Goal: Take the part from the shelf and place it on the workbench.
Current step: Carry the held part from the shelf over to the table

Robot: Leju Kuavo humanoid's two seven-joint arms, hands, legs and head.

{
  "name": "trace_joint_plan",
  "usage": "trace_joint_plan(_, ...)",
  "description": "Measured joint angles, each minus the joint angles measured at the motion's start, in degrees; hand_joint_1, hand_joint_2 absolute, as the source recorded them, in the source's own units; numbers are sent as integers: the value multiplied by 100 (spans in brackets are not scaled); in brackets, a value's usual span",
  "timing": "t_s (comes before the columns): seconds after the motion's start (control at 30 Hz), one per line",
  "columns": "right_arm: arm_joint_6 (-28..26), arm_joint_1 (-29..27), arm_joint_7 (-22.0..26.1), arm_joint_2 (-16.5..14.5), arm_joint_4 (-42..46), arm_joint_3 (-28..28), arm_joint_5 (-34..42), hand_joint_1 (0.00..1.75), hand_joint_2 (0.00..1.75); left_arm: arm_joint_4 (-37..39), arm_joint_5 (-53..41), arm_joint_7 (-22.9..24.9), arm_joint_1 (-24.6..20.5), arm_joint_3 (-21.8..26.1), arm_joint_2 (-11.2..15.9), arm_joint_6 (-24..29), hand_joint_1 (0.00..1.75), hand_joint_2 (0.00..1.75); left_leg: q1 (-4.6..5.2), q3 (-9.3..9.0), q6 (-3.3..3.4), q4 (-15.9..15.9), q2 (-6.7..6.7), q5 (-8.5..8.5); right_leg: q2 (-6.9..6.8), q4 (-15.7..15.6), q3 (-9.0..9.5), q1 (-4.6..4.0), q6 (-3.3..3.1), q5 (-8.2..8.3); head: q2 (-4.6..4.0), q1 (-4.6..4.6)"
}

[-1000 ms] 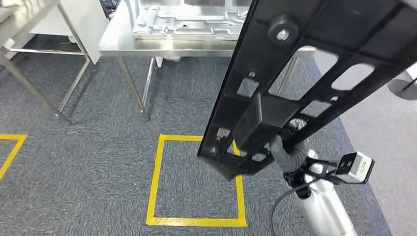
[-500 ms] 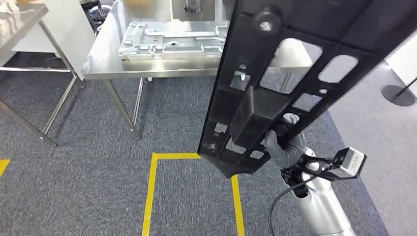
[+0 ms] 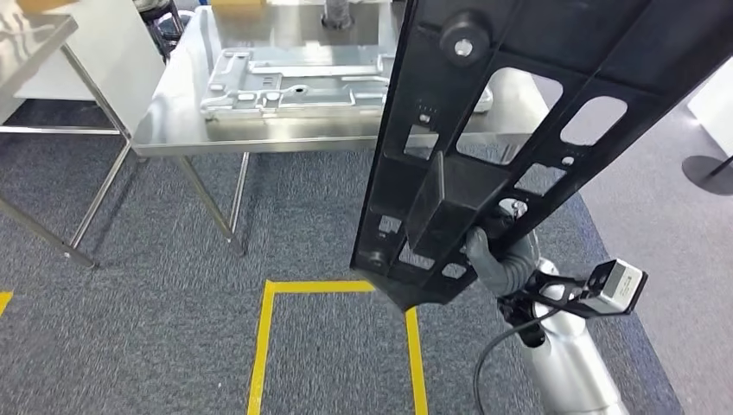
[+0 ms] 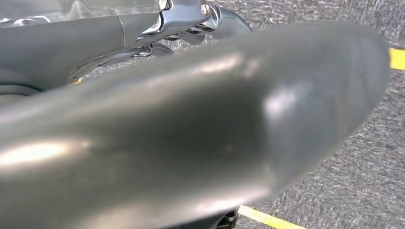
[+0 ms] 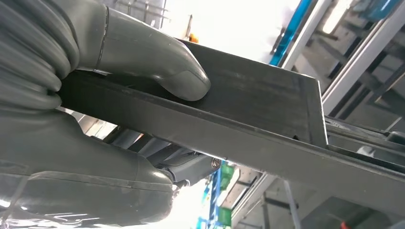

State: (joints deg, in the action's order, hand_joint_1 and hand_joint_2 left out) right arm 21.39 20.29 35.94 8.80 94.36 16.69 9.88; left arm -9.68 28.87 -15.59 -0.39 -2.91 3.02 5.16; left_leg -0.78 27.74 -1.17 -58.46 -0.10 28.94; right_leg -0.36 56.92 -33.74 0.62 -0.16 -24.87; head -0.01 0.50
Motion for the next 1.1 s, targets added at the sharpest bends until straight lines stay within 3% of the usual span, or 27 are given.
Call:
trace_joint_plan(0.07,-1,15,2,7,0,-2,-2,175,175,0,-1,-1,-4,0,0,0,0,0,-12,309,-30,-533,7,-18,16,-26,128,2,-71,-54,0,-31)
trace_joint_plan(0.1,-1,18,2,7,0,-1,-3,175,175,0,0,-2,-4,0,0,0,0,0,-17,559,-39,-895,7,64,16,-34,179,-8,-99,-103,0,-49)
trace_joint_plan(0.17,1,12,-1,7,-4,3,-4,175,175,0,0,-2,1,0,1,0,0,0,-18,1056,-58,-1469,6,405,32,-34,288,-35,-133,-217,0,-62)
trace_joint_plan(0.23,3,1,-3,7,-7,7,-5,175,175,0,0,0,23,0,1,0,0,0,-14,1299,-45,-1479,6,608,59,-33,439,-67,-147,-346,0,-62)
trace_joint_plan(0.27,2,-1,-3,7,-8,7,-5,175,175,0,0,1,36,0,1,1,0,0,-5,1297,-10,-1229,6,513,71,-34,530,-82,-147,-417,0,-63)
trace_joint_plan(0.37,-7,2,-13,7,-20,10,-7,175,175,2,1,-1,75,-1,12,4,0,0,63,1130,133,-250,-13,-419,89,-37,782,-119,-112,-647,-1,-56)
trace_joint_plan(0.4,-16,6,-34,7,-27,13,-10,175,175,3,1,-2,78,-1,15,5,0,0,87,1083,163,-103,-18,-623,97,-54,842,-121,-84,-713,-1,-53)
trace_joint_plan(0.43,-30,13,-69,7,-34,15,-13,175,175,4,2,-4,80,-1,18,6,0,0,101,1044,187,-62,-25,-679,105,-41,890,-119,-50,-736,-1,-51)
trace_joint_plan(0.47,-57,34,-126,7,-38,20,-16,175,175,4,6,-7,67,-1,16,6,0,0,104,979,215,-38,-23,-611,111,9,901,-117,-9,-721,0,-52)
trace_joint_plan(0.53,-176,100,-293,7,-37,26,-28,175,175,3,20,-18,51,1,7,11,0,0,86,822,277,37,-26,-529,98,431,731,-103,63,-566,1,-48)
trace_joint_plan(0.6,-380,153,-470,7,-38,31,-80,175,175,2,40,-31,39,3,-1,25,0,0,60,658,310,98,-27,-429,84,1148,251,-78,130,-523,1,-42)
trace_joint_plan(0.63,-481,163,-539,7,-39,34,-129,175,175,2,48,-34,36,4,-1,32,0,0,50,577,318,107,-31,-360,81,1471,-30,-61,161,-653,1,-39)
trace_joint_plan(0.7,-605,165,-631,14,-39,44,-233,175,175,2,50,-38,39,5,-6,37,0,0,30,387,304,111,-51,-195,76,1772,-481,-16,205,-1133,1,-40)
trace_joint_plan(0.73,-628,167,-663,24,-37,46,-266,175,175,2,50,-39,46,4,-9,37,0,0,18,269,286,111,-64,-101,72,1717,-613,4,219,-1315,1,-40)
trace_joint_plan(0.77,-640,169,-695,35,-33,48,-281,175,175,2,50,-39,56,4,-12,36,0,0,4,143,264,111,-74,-3,66,1530,-680,20,232,-1354,1,-39)
trace_joint_plan(0.8,-648,167,-733,49,-27,47,-283,175,175,2,50,-39,66,4,-14,36,0,0,-8,11,237,111,-79,101,53,1232,-704,34,248,-1165,1,-37)
trace_joint_plan(0.83,-657,156,-775,63,-22,48,-281,175,175,9,51,-38,79,5,-15,37,0,0,-13,-103,208,109,-79,209,26,855,-724,46,256,-670,0,-32)
trace_joint_plan(0.9,-676,120,-838,82,-7,55,-282,175,175,22,52,-42,75,6,-16,41,0,0,-4,-269,137,136,-83,402,-28,343,-740,32,205,206,0,-34)
trace_joint_plan(0.93,-687,106,-855,87,11,59,-287,175,175,28,53,-44,66,7,-16,43,0,0,5,-338,92,143,-80,453,-33,229,-732,20,151,439,0,-37)
trace_joint_plan(1.0,-706,121,-856,104,62,64,-298,175,175,27,55,-48,34,8,-14,44,0,0,6,-403,8,67,-68,407,2,193,-607,13,39,340,1,-48)
trace_joint_plan(1.03,-712,138,-845,111,85,65,-302,175,175,27,57,-51,26,8,-12,44,0,0,2,-356,-21,-131,-57,309,18,155,-507,21,-11,280,1,-55)
trace_joint_plan(1.1,-719,164,-821,119,109,67,-308,175,175,28,58,-54,5,10,-8,44,0,0,-8,33,-55,-794,-39,217,34,105,-280,25,-84,148,1,-81)
